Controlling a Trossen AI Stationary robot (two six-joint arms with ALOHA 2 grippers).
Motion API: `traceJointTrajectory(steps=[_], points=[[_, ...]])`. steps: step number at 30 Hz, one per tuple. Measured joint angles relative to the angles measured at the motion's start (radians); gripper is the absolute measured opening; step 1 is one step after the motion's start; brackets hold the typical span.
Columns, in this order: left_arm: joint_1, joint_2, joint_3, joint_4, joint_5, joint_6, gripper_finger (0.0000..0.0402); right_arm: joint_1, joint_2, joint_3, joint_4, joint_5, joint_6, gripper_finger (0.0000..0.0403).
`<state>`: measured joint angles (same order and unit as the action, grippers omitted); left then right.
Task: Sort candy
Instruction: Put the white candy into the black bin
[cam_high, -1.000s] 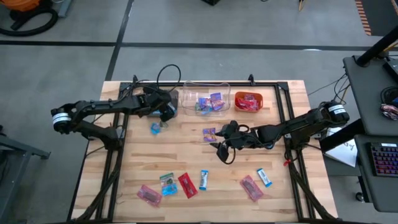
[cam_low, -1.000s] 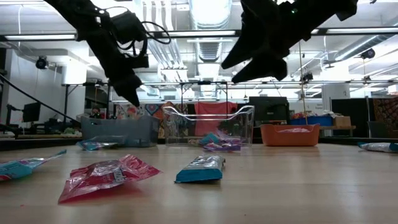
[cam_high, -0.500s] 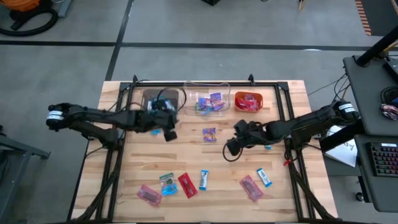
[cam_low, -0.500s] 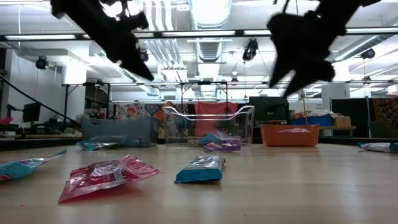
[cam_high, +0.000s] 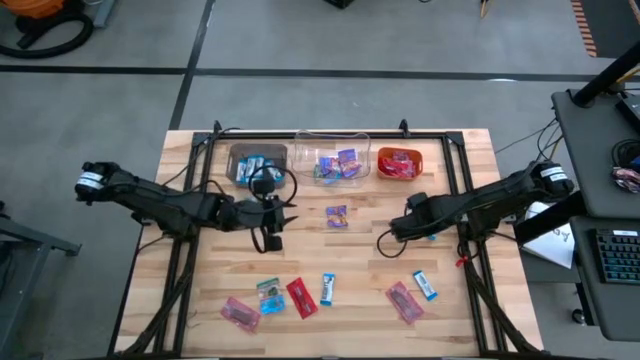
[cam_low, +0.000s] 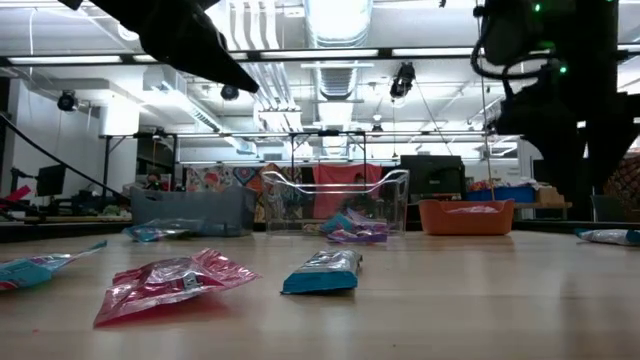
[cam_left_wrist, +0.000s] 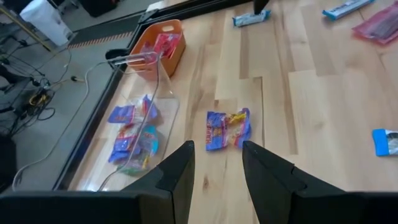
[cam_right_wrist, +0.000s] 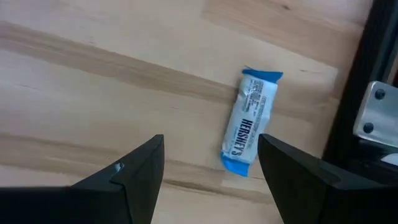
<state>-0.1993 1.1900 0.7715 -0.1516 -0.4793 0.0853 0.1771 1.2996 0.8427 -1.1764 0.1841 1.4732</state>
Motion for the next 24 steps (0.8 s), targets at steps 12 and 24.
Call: traceJointTrajectory(steps=[12,24], points=[[0.0,0.0,0.0,0.018,0.0,0.001,0.0119,-0.059,0.07,-0.094,0.009,-0.051,-0.043,0.0248],[0.0,0.002,0.0,0.028,0.0,0.001,0.0119,-0.154,0.065,-0.237,0.224,-0.125,-0.184,0.0241]])
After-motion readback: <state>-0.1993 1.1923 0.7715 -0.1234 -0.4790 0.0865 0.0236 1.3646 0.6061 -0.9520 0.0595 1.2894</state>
